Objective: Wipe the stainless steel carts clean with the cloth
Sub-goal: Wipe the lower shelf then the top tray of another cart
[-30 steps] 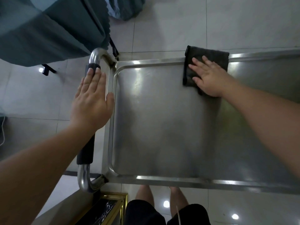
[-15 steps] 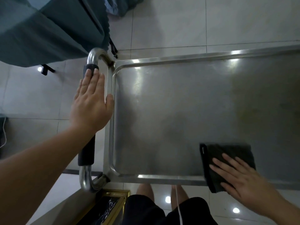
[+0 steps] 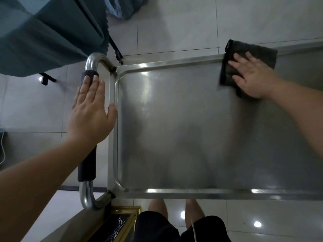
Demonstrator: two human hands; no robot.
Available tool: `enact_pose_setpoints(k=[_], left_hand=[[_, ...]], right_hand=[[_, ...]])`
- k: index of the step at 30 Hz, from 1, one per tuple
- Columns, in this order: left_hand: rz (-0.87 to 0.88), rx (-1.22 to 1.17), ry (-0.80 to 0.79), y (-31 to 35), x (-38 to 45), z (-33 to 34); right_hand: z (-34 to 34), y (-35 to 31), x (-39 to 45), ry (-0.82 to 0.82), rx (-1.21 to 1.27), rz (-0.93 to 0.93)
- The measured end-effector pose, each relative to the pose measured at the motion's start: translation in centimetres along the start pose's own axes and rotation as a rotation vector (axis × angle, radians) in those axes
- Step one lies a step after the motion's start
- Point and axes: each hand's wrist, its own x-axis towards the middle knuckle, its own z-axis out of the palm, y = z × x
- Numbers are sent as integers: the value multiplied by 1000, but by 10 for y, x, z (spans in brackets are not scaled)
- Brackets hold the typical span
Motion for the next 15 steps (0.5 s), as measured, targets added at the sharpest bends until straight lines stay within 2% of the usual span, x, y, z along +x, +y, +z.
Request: enact_pose_setpoints(k=[3,7,11,15], left_hand=[[-10,-2,-7,2,-2,-2],[-28,-34,-30,6,-1,-6],[-27,-53,-47,6,-3,-9],[-25,-66,-43,7,-3,-9]], right_hand=[[18,-22,-37,69,82,59],[71,-47,-158,162,95,-59],[133,-53,-310,66,32,-87],[145,-59,-359,-37,13,28]])
